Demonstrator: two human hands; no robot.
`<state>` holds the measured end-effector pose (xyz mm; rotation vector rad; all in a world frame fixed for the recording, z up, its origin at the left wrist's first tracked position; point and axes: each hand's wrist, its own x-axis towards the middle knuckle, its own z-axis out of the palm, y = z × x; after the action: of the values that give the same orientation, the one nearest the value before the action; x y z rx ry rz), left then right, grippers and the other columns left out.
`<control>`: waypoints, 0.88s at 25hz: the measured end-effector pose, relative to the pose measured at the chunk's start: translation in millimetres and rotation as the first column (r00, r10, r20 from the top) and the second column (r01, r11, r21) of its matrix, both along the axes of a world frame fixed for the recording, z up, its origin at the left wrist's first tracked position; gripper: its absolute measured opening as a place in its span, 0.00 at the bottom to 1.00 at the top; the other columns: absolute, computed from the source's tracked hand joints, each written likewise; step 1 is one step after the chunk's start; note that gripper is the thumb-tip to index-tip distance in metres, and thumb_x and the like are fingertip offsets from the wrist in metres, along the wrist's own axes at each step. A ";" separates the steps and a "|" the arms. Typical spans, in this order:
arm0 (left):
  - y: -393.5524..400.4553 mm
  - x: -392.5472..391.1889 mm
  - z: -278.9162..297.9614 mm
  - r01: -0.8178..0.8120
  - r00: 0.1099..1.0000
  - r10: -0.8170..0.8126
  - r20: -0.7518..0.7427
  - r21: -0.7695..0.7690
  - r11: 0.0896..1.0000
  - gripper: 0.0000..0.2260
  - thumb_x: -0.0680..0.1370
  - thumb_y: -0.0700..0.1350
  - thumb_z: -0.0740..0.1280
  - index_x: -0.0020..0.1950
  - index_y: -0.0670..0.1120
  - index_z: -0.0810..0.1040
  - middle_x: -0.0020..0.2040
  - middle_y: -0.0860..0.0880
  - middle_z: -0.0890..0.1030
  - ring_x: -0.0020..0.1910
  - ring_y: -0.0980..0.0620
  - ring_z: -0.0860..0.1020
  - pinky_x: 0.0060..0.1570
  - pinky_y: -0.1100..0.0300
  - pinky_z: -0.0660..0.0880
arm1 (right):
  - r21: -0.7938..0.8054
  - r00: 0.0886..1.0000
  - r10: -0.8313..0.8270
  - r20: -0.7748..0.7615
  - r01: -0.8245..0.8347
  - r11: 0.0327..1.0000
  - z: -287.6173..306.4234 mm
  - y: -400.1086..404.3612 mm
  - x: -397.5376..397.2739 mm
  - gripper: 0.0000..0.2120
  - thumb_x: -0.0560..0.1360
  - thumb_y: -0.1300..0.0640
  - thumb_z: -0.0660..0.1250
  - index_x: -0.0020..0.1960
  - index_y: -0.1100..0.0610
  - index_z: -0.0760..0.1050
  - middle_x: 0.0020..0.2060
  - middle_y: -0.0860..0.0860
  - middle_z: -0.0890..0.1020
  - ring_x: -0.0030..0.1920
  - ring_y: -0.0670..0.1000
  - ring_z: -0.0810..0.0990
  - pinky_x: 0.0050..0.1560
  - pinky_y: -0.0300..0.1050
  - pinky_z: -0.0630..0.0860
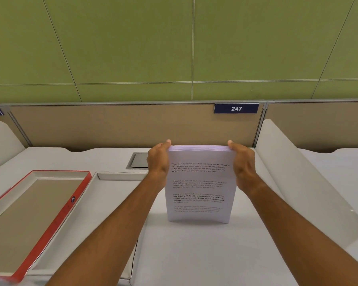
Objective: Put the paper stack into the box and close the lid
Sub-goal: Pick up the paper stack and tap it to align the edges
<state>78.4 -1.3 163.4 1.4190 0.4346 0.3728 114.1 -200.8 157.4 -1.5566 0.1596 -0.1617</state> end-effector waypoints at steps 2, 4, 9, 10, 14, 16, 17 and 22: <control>5.6 -0.9 -1.9 0.095 0.996 -0.095 0.003 -0.087 0.992 0.23 0.75 0.64 0.59 0.39 0.45 0.77 0.37 0.45 0.80 0.35 0.47 0.78 0.36 0.58 0.71 | 0.018 1.000 0.028 -0.001 -0.028 0.999 -2.3 1.3 -0.9 0.27 0.70 0.33 0.57 0.40 0.58 0.74 0.39 0.59 0.81 0.39 0.58 0.80 0.42 0.50 0.74; 6.2 -2.2 -4.0 0.167 0.986 -0.165 0.031 -0.127 0.978 0.28 0.77 0.67 0.53 0.40 0.44 0.78 0.33 0.46 0.81 0.33 0.48 0.80 0.34 0.60 0.74 | 0.013 1.000 0.021 0.014 -0.021 1.000 -5.0 3.5 -0.6 0.30 0.69 0.31 0.54 0.39 0.59 0.73 0.38 0.59 0.81 0.39 0.58 0.80 0.41 0.49 0.74; 4.3 -5.6 -4.3 0.254 0.964 -0.242 0.111 -0.108 0.961 0.32 0.80 0.65 0.48 0.38 0.42 0.77 0.31 0.46 0.80 0.30 0.50 0.79 0.30 0.64 0.73 | -0.014 0.997 0.066 0.044 -0.065 0.998 -7.2 4.2 1.1 0.34 0.68 0.29 0.55 0.41 0.63 0.73 0.38 0.60 0.80 0.38 0.58 0.79 0.40 0.49 0.73; 7.2 -6.9 -4.2 0.273 0.957 -0.261 0.127 -0.091 0.958 0.31 0.79 0.64 0.51 0.40 0.39 0.78 0.34 0.43 0.79 0.32 0.48 0.78 0.33 0.61 0.72 | -0.019 0.992 0.109 0.068 -0.108 0.994 -8.9 0.3 1.1 0.36 0.69 0.30 0.56 0.42 0.66 0.73 0.38 0.60 0.80 0.38 0.58 0.79 0.40 0.49 0.72; 29.1 -10.8 -25.6 0.283 0.946 -0.294 0.137 0.094 0.954 0.21 0.67 0.47 0.69 0.54 0.35 0.77 0.46 0.42 0.81 0.44 0.46 0.78 0.44 0.56 0.75 | -0.047 0.917 0.344 0.201 -0.341 0.939 -22.6 -28.7 -6.3 0.16 0.71 0.53 0.65 0.53 0.62 0.79 0.44 0.54 0.84 0.41 0.51 0.82 0.39 0.40 0.78; 39.3 -15.7 -36.1 0.254 0.959 -0.277 0.061 0.252 0.934 0.16 0.68 0.38 0.71 0.56 0.39 0.78 0.50 0.44 0.84 0.49 0.44 0.81 0.52 0.51 0.80 | -0.088 0.895 0.415 0.165 -0.406 0.910 -39.0 -45.8 -6.2 0.20 0.67 0.62 0.66 0.58 0.62 0.78 0.49 0.54 0.85 0.47 0.53 0.84 0.45 0.43 0.80; 42.2 -18.8 -39.6 0.242 0.964 -0.264 0.021 0.333 0.911 0.14 0.70 0.35 0.71 0.56 0.41 0.78 0.51 0.44 0.84 0.50 0.45 0.81 0.54 0.51 0.80 | -0.142 0.898 0.419 0.135 -0.401 0.905 -46.6 -52.2 -6.1 0.20 0.67 0.64 0.67 0.59 0.62 0.78 0.51 0.55 0.85 0.50 0.56 0.84 0.48 0.45 0.80; 46.6 -25.2 -52.3 0.231 0.969 -0.241 -0.052 0.534 0.813 0.11 0.73 0.35 0.72 0.54 0.43 0.80 0.49 0.46 0.84 0.49 0.49 0.82 0.54 0.56 0.81 | -0.348 0.923 0.378 0.077 -0.330 0.877 -61.7 -61.3 -11.3 0.11 0.74 0.66 0.71 0.55 0.59 0.79 0.48 0.52 0.85 0.50 0.55 0.84 0.50 0.44 0.82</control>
<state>53.2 45.3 111.1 1.9956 0.1290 0.3156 102.9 -262.0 95.7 -1.8725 -0.2835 -0.0071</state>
